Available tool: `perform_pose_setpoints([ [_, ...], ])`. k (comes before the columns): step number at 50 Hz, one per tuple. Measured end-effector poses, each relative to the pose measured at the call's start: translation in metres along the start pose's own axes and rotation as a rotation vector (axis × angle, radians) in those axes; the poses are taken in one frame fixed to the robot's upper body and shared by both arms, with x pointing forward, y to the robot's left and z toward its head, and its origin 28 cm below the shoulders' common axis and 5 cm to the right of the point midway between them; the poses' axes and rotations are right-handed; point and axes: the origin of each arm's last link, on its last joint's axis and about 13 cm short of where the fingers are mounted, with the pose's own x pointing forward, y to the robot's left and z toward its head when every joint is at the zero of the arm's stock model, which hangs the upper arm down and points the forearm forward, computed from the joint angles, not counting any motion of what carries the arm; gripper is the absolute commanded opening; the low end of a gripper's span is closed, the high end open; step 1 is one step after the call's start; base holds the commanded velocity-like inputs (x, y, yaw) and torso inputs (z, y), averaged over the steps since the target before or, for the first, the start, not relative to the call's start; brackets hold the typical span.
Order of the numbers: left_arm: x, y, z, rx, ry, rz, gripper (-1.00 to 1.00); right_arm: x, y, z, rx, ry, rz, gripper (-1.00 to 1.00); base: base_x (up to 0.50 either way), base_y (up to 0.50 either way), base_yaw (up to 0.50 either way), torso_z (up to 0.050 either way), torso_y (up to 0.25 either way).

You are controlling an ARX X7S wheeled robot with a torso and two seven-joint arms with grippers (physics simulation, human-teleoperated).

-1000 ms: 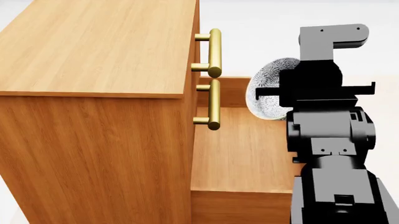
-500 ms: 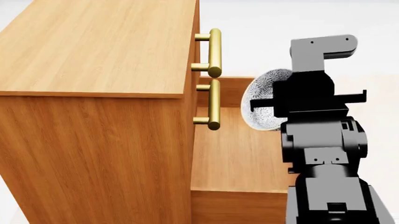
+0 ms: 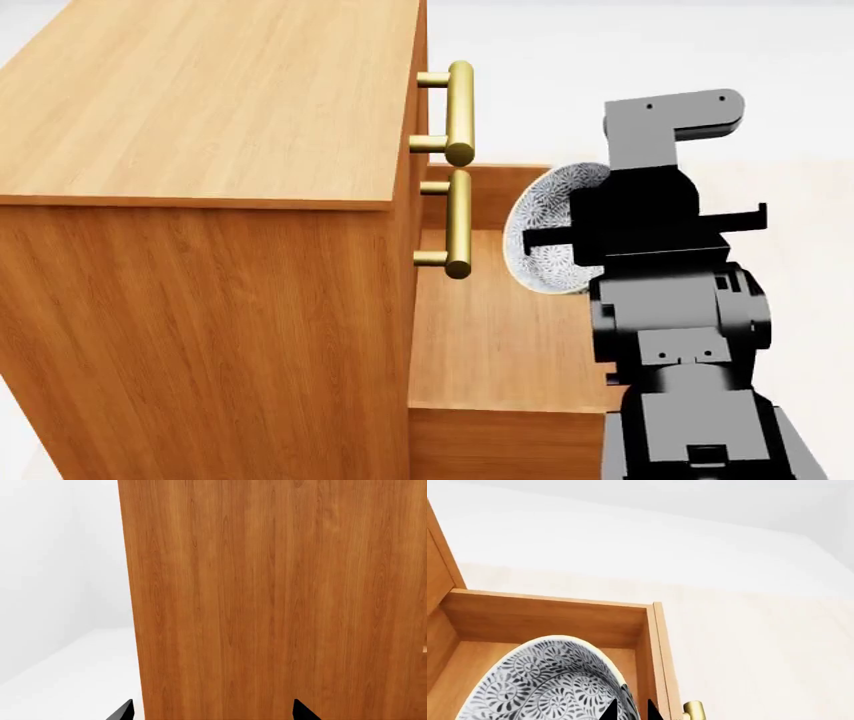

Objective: Put the bowl in the bottom drawer of the cabinet and close it.

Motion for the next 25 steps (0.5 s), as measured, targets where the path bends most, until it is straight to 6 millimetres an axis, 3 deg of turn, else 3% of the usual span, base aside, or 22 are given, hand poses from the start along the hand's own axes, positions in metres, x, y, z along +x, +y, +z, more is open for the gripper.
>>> perform_pose_setpoints([
  [25, 0.0002, -0.0002, -0.0003, 0.002, 0.0, 0.003, 1.0, 0.0013, 0.0063, -0.008, -0.02, 0.016, 0.032, -1.0, 0.0, 0.0, 0.0, 0.0, 0.0],
])
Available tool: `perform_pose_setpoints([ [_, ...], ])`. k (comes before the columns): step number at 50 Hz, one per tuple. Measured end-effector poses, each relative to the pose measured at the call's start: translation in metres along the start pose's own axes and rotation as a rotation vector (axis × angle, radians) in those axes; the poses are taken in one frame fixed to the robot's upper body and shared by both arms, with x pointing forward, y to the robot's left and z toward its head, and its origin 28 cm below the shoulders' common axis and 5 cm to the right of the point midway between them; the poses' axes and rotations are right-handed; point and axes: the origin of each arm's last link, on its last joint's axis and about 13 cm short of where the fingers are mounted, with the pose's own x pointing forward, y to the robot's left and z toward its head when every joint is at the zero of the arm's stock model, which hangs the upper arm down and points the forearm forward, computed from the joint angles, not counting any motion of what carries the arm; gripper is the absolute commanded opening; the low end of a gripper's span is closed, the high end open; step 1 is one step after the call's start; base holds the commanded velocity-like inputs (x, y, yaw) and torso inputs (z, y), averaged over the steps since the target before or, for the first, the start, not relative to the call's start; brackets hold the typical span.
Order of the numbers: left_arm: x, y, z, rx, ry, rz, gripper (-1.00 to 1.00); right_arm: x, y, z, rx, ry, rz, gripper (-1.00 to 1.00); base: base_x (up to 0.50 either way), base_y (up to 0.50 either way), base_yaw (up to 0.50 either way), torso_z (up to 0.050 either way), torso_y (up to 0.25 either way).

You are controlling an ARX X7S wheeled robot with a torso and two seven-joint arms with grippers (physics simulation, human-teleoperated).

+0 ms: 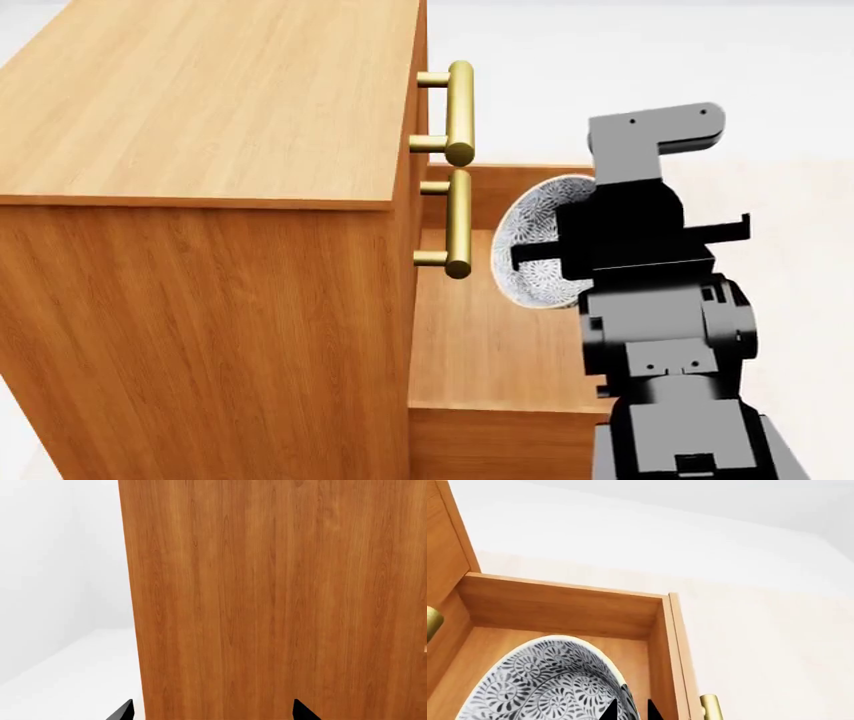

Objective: Put the bowl in the bottom drawer of the cabinet and close it.

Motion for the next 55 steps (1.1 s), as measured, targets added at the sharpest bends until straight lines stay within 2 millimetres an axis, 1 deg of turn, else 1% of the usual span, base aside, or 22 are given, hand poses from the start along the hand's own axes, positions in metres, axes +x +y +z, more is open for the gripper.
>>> perform_pose_setpoints([
  [25, 0.0, 0.0, 0.0, 0.0, -0.001, 0.0, 1.0, 0.001, 0.006, -0.008, -0.014, 0.02, 0.047, -1.0, 0.0, 0.0, 0.0, 0.0, 0.0],
  [55, 0.0, 0.0, 0.001, -0.001, -0.001, 0.001, 1.0, -0.001, 0.011, -0.014, 0.04, 0.1, 0.161, -1.0, 0.0, 0.0, 0.0, 0.0, 0.0],
])
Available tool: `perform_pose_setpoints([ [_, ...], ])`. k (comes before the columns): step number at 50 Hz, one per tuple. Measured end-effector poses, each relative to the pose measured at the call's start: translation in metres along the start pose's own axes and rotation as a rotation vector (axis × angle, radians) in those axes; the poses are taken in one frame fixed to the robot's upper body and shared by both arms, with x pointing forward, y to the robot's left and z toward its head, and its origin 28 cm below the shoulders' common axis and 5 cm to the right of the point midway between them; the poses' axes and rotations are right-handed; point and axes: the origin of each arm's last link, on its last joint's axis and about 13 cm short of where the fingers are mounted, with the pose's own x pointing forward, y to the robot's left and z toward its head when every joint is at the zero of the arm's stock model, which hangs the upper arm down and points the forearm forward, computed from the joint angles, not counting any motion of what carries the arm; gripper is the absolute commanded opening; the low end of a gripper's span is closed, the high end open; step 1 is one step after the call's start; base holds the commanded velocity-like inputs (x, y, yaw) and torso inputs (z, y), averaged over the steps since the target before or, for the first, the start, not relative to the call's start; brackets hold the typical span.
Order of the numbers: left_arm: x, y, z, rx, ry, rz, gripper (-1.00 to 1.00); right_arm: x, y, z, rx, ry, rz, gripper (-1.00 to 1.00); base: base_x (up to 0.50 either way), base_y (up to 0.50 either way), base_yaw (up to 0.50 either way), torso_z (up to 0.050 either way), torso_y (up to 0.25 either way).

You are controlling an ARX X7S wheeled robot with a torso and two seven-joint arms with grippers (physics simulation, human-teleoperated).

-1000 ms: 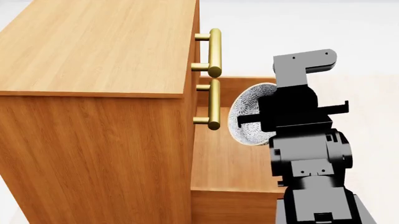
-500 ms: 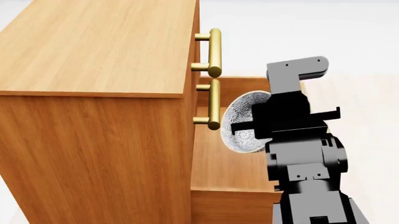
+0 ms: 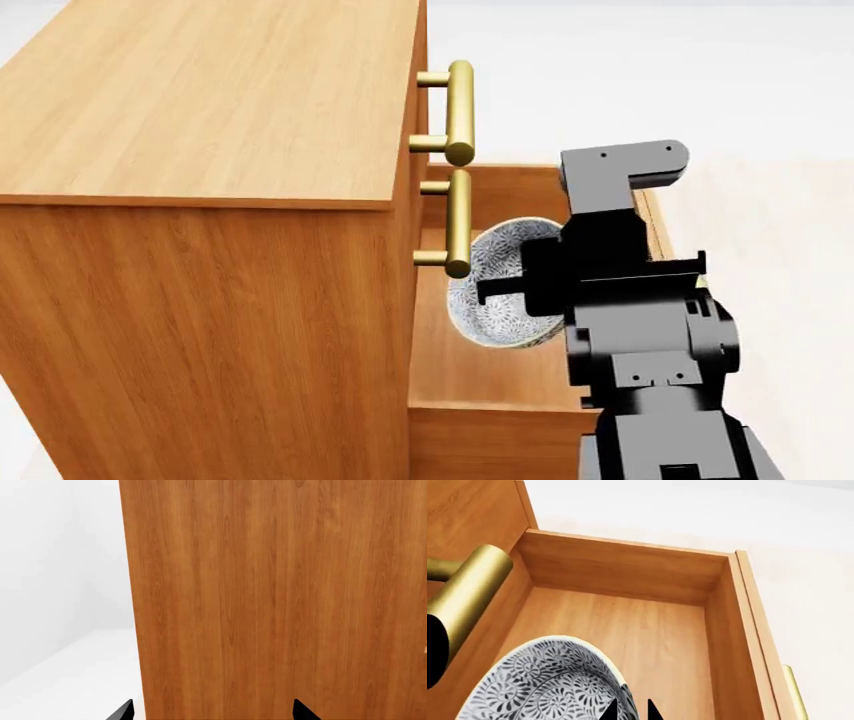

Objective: Put the bowl in the bottom drawer of the cabinet and close it.

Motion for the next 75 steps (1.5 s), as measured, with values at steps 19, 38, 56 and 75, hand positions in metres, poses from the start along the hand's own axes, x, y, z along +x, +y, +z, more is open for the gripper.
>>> perform_pose_setpoints([
  [19, 0.0, 0.0, 0.0, -0.002, 0.001, 0.001, 1.0, -0.001, 0.002, -0.005, 0.037, 0.059, 0.079, -1.0, 0.0, 0.0, 0.0, 0.0, 0.001],
  [38, 0.0, 0.0, 0.0, -0.001, 0.0, 0.001, 1.0, -0.003, 0.002, -0.008, 0.101, 0.103, 0.11, -1.0, 0.0, 0.0, 0.0, 0.0, 0.0],
  [56, 0.0, 0.0, 0.0, -0.003, -0.002, 0.002, 1.0, -0.004, 0.003, -0.012, 0.129, 0.145, 0.113, -1.0, 0.0, 0.0, 0.0, 0.001, 0.001],
  [75, 0.0, 0.0, 0.001, -0.003, -0.002, 0.002, 1.0, -0.002, 0.002, -0.014, 0.083, 0.123, 0.114, 1.0, 0.0, 0.0, 0.0, 0.0, 0.0],
])
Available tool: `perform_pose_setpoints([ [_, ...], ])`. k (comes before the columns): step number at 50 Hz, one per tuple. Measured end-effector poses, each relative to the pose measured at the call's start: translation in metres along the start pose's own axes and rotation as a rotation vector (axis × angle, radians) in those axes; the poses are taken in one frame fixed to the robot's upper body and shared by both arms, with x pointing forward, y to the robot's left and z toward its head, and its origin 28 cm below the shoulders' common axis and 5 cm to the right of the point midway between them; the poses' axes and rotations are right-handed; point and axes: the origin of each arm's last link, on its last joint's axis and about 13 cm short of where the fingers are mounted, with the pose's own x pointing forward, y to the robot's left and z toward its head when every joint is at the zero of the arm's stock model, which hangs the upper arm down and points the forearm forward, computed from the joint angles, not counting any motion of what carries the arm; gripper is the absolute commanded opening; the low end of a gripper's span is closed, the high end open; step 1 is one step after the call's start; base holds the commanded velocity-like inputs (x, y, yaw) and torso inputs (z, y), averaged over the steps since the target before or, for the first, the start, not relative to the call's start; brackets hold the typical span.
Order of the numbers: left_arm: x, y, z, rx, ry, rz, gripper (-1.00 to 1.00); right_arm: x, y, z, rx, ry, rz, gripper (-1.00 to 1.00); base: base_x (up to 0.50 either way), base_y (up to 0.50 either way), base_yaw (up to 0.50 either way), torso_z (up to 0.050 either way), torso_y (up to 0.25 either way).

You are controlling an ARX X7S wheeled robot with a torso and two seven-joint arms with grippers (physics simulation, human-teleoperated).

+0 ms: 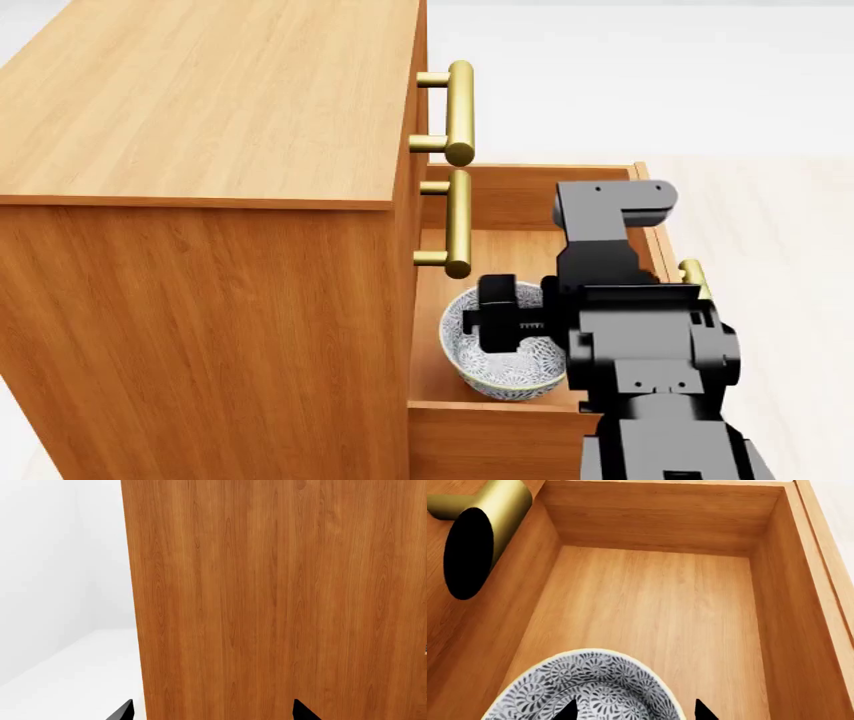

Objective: Put the bowl in the bottom drawer of the cabinet and close it.

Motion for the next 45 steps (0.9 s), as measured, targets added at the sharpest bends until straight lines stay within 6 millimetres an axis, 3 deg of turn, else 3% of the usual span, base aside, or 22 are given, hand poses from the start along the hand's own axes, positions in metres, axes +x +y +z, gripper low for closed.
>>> perform_pose_setpoints([
  [12, 0.0, 0.0, -0.001, 0.001, 0.001, -0.001, 1.0, 0.001, -0.004, 0.005, -0.085, -0.066, -0.041, 1.0, 0.0, 0.0, 0.0, 0.0, 0.0],
  [27, 0.0, -0.001, -0.001, 0.002, 0.0, -0.002, 1.0, -0.007, -0.011, 0.027, -0.167, -0.173, -0.1, 1.0, 0.0, 0.0, 0.0, 0.0, 0.0],
  [45, 0.0, 0.0, 0.002, -0.023, -0.005, -0.013, 1.0, -0.034, -0.031, 0.05, -0.129, -0.309, -0.186, 1.0, 0.0, 0.0, 0.0, 0.0, 0.0],
])
